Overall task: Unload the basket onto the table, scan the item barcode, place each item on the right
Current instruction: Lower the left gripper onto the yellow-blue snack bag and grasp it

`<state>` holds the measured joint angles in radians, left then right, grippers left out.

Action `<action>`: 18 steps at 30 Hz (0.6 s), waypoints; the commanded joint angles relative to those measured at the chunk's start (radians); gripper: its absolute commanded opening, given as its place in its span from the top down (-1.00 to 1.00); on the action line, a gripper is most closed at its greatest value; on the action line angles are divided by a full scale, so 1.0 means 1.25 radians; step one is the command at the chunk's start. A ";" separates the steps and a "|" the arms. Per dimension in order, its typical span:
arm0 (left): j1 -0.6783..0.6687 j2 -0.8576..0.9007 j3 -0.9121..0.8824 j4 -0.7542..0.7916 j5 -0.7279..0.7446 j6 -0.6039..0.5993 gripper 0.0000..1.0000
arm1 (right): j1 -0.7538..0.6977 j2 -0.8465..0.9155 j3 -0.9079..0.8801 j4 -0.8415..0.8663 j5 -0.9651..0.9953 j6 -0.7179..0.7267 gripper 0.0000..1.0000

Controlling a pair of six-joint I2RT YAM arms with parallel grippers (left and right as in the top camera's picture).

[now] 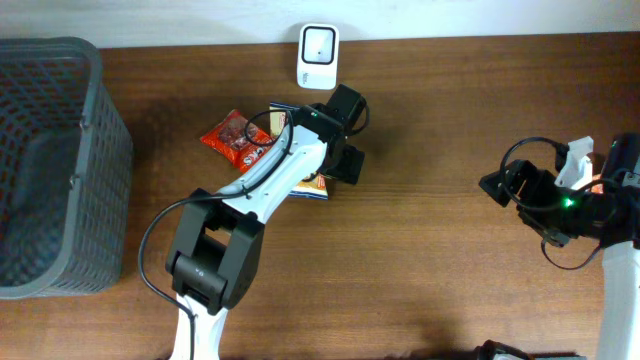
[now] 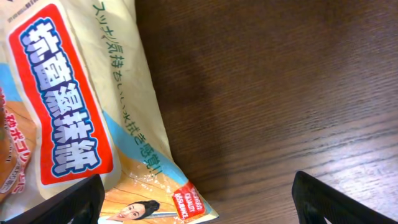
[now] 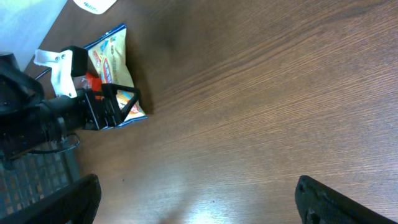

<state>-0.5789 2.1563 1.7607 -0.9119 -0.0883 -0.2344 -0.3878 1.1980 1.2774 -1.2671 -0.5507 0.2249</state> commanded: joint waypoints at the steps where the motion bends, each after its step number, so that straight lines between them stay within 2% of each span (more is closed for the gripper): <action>1: -0.003 0.008 0.005 0.015 -0.079 0.004 -0.90 | 0.007 0.001 0.010 -0.001 -0.017 -0.006 -0.97; 6: -0.003 0.040 0.005 0.032 -0.201 0.004 -0.95 | 0.007 0.001 0.009 -0.007 0.016 -0.009 -0.97; 11: -0.002 0.043 0.005 0.054 -0.208 0.004 -0.99 | 0.007 0.003 0.005 -0.006 0.061 -0.009 -0.97; 15: -0.002 0.043 0.004 0.069 -0.164 0.003 -0.91 | 0.007 0.004 0.005 -0.007 0.061 -0.009 -0.97; 18: -0.002 0.044 0.000 0.080 -0.166 0.003 -0.69 | 0.007 0.004 0.005 -0.007 0.061 -0.009 -0.97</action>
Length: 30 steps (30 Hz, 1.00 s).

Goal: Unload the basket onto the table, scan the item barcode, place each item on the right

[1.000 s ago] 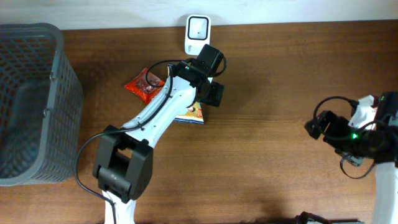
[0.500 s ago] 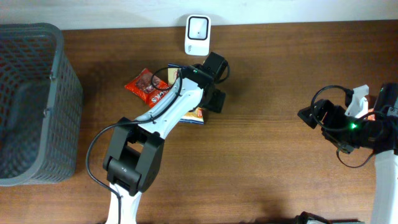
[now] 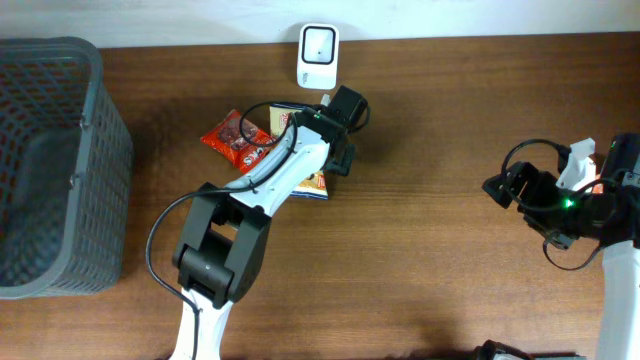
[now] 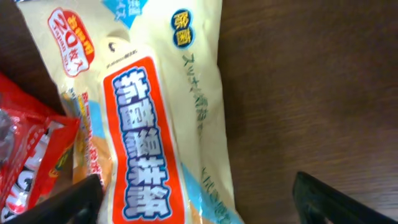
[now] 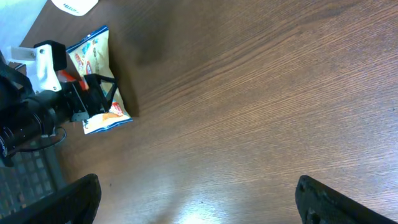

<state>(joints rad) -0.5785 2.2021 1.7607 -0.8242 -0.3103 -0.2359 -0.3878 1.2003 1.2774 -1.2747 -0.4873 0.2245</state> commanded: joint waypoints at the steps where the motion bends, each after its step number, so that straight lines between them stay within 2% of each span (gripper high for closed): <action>1: -0.003 0.008 -0.002 0.014 0.011 0.005 -0.67 | 0.007 0.002 0.005 -0.001 0.011 -0.009 -0.97; 2: -0.002 0.009 -0.007 0.020 0.001 0.005 -0.58 | 0.007 0.002 0.005 -0.003 0.011 -0.009 -0.97; 5: -0.001 0.024 -0.009 0.031 -0.059 0.005 -0.56 | 0.007 0.002 0.005 -0.007 0.011 -0.009 -0.97; 9: 0.003 0.062 -0.009 0.015 -0.047 0.005 -0.49 | 0.007 0.002 0.005 -0.009 0.011 -0.009 -0.97; 10: 0.003 0.069 -0.009 0.004 -0.041 0.005 -0.36 | 0.007 0.002 0.005 -0.009 0.011 -0.009 -0.97; 11: 0.003 0.069 -0.009 -0.003 -0.041 0.005 -0.08 | 0.007 0.002 0.005 -0.008 0.011 -0.009 -0.97; 13: 0.002 0.067 -0.008 -0.006 -0.041 0.005 0.31 | 0.007 0.002 0.005 -0.008 0.011 -0.009 -0.97; 16: 0.002 0.064 0.014 -0.037 -0.027 0.005 0.80 | 0.007 0.002 0.005 -0.006 0.011 -0.009 -0.97; 18: 0.002 0.063 0.050 -0.081 0.016 0.005 1.00 | 0.007 0.002 0.005 -0.006 0.011 -0.009 -0.98; 23: 0.002 0.061 0.200 -0.219 0.216 0.005 1.00 | 0.007 0.002 0.005 -0.005 0.011 -0.009 -0.97; 28: 0.005 0.060 0.328 -0.331 0.501 0.016 1.00 | 0.007 0.002 0.005 -0.003 0.011 -0.009 -0.97; 30: 0.006 0.060 0.343 -0.338 0.675 0.086 1.00 | 0.007 0.002 0.005 -0.003 0.011 -0.009 -0.97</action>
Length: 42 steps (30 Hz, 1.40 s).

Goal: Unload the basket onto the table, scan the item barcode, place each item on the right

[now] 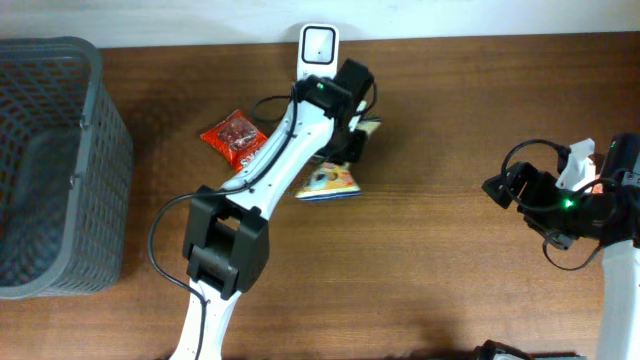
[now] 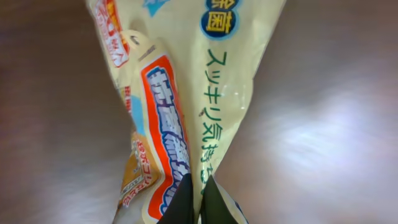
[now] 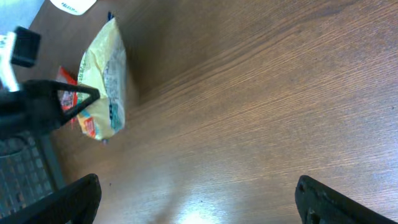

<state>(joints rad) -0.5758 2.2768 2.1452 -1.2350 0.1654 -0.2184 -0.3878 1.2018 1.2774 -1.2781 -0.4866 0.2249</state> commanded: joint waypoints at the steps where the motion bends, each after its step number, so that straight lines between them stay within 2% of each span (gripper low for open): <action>1: 0.004 0.001 0.034 -0.009 0.395 0.106 1.00 | 0.007 0.001 0.005 0.000 0.010 -0.009 -0.97; 3: 0.002 0.004 0.023 -0.007 0.496 0.148 1.00 | 0.007 0.001 0.005 0.000 0.010 -0.009 -0.97; 6: 0.001 0.005 -0.006 -0.006 0.608 0.155 1.00 | 0.007 0.001 0.005 0.000 0.010 -0.009 -0.97; 9: 0.000 0.008 -0.032 -0.006 0.650 0.155 1.00 | 0.007 0.001 0.005 0.000 0.010 -0.009 -0.97; 18: -0.003 0.060 -0.106 0.030 0.524 0.154 1.00 | 0.007 0.001 0.005 -0.003 0.010 -0.009 -0.97; 21: -0.003 0.085 -0.118 0.064 0.359 0.145 1.00 | 0.007 0.001 0.005 -0.005 0.010 -0.009 -0.97; 22: -0.003 0.086 -0.118 0.066 0.317 0.145 0.95 | 0.007 0.001 0.005 -0.005 0.010 -0.009 -0.97; 24: -0.003 0.086 -0.117 0.067 0.208 0.145 0.38 | 0.007 0.001 0.005 -0.004 0.010 -0.009 -0.97; 26: -0.002 0.086 -0.115 0.066 0.142 0.145 0.29 | 0.007 0.001 0.005 -0.004 0.010 -0.009 -0.97; 29: -0.002 0.086 -0.110 0.060 0.143 0.145 0.24 | 0.007 0.001 0.005 -0.003 0.010 -0.009 -0.97; 32: -0.002 0.085 -0.055 0.001 0.143 0.146 0.20 | 0.007 0.001 0.005 -0.001 0.010 -0.009 -0.97; 35: -0.002 0.083 0.092 -0.117 0.142 0.146 0.19 | 0.007 0.001 0.005 0.000 0.010 -0.009 -0.97; 37: -0.002 0.081 0.207 -0.190 0.136 0.156 0.10 | 0.007 0.001 0.005 -0.001 0.014 -0.009 -0.97; 38: -0.002 0.081 0.263 -0.222 0.124 0.158 -0.03 | 0.007 0.001 0.005 -0.001 0.020 -0.009 -0.97; 40: -0.002 0.081 0.392 -0.298 0.068 0.158 -0.83 | 0.007 0.001 0.005 -0.001 0.031 -0.009 -0.97; 41: -0.002 0.080 0.434 -0.326 0.045 0.157 -0.99 | 0.007 0.001 0.005 -0.001 0.032 -0.009 -0.97; 42: -0.002 0.079 0.486 -0.363 0.012 0.157 -0.99 | 0.007 0.001 0.005 -0.001 0.035 -0.009 -0.97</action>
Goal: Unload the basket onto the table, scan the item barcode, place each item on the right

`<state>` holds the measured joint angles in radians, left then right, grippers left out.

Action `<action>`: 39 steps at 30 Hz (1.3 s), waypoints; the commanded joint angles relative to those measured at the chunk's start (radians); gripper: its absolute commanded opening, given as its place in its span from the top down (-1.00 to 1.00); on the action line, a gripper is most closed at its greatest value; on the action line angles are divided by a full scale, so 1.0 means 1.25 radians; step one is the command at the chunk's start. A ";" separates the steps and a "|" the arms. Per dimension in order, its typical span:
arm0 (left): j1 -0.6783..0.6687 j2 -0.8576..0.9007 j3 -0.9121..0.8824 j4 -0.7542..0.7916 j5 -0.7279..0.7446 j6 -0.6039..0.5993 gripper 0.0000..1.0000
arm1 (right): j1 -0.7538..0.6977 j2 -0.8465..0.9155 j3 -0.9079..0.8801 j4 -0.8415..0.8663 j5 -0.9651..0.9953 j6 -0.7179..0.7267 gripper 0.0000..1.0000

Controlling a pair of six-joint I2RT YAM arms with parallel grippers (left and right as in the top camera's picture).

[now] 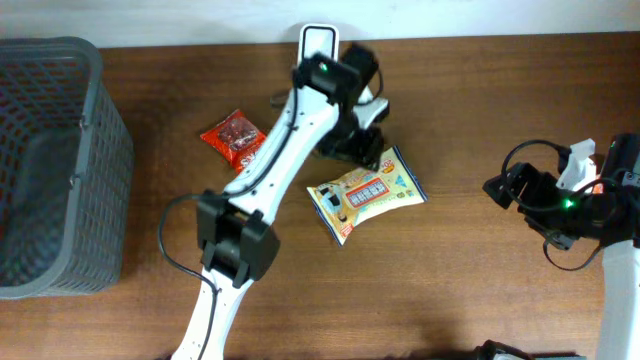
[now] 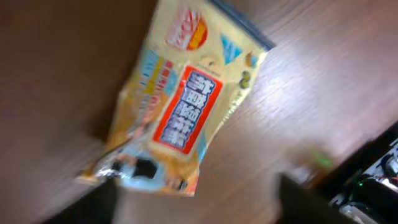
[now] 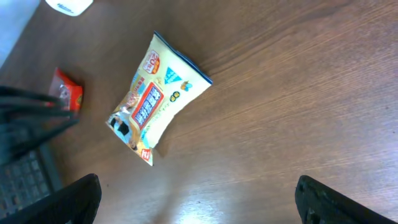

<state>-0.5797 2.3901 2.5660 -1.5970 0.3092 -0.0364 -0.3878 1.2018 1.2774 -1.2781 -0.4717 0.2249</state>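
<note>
The item, a yellow snack bag [image 1: 366, 193] with a red label, lies flat on the table with its printed face up. It also shows in the left wrist view [image 2: 180, 106], blurred, and in the right wrist view [image 3: 155, 99]. My left gripper [image 1: 360, 140] hangs above the bag's far end, open, with nothing between its fingers [image 2: 93, 205]. The white scanner [image 1: 318, 40] stands at the back edge, partly hidden by the left arm. My right gripper [image 1: 498, 186] is far to the right, open and holding nothing.
A small red packet [image 1: 232, 138] lies left of the left arm. A dark mesh basket [image 1: 60, 160] fills the left end of the table. The wall runs along the back edge behind the scanner.
The left gripper was shut on the bag, holding it up by the scanner. Now it is open and the bag lies flat, further right and nearer the front. The right arm has not moved.
The left gripper was open over the bag, which lay beside the red packet. Then it stood open further along the bag. Then it was shut on the bag, held off the table near the scanner. Now the bag lies released, apart from the red packet.
</note>
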 commanded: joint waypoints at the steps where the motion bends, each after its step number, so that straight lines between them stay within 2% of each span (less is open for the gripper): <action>1: 0.001 -0.014 0.173 -0.073 -0.121 0.012 -0.99 | 0.007 0.001 0.005 -0.001 0.023 -0.009 -0.97; 5: 0.001 -0.057 0.167 -0.073 -0.125 -0.003 -0.99 | 0.007 0.001 0.005 -0.001 0.026 -0.009 -0.97; 7: -0.007 -0.081 0.118 -0.073 -0.125 -0.017 -0.99 | 0.007 0.001 0.005 -0.003 0.029 -0.009 -0.97; 14: -0.005 -0.196 -0.207 -0.073 -0.184 -0.052 -0.99 | 0.007 0.001 0.004 -0.004 0.055 -0.009 -0.97; 18: -0.010 -0.222 -0.391 -0.073 -0.105 -0.060 -0.99 | 0.007 0.002 0.004 -0.003 0.055 -0.009 -0.97; 22: -0.064 -0.221 -0.542 -0.010 -0.104 -0.014 -0.98 | 0.007 0.019 0.000 0.003 0.055 -0.009 -0.97; 25: -0.113 -0.222 -0.584 0.053 -0.129 0.000 -0.96 | 0.007 0.038 -0.012 0.015 0.055 -0.009 -0.97; 29: -0.143 -0.222 -0.584 0.078 -0.199 -0.001 -1.00 | 0.007 0.084 -0.020 0.021 0.055 -0.009 -0.97; 32: -0.147 -0.222 -0.594 0.101 -0.285 -0.045 -1.00 | 0.007 0.123 -0.020 0.020 0.055 -0.009 -0.97; 37: -0.183 -0.222 -0.681 0.221 -0.293 -0.049 -0.98 | 0.007 0.178 -0.020 0.007 0.051 -0.017 -0.97; 39: -0.194 -0.222 -0.728 0.275 -0.293 -0.049 -0.99 | 0.007 0.179 -0.020 -0.001 0.020 -0.067 -0.97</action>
<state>-0.7864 2.1422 1.7458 -1.3193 -0.0311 -0.0830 -0.3866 1.4242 1.2583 -1.2690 -0.4160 0.2115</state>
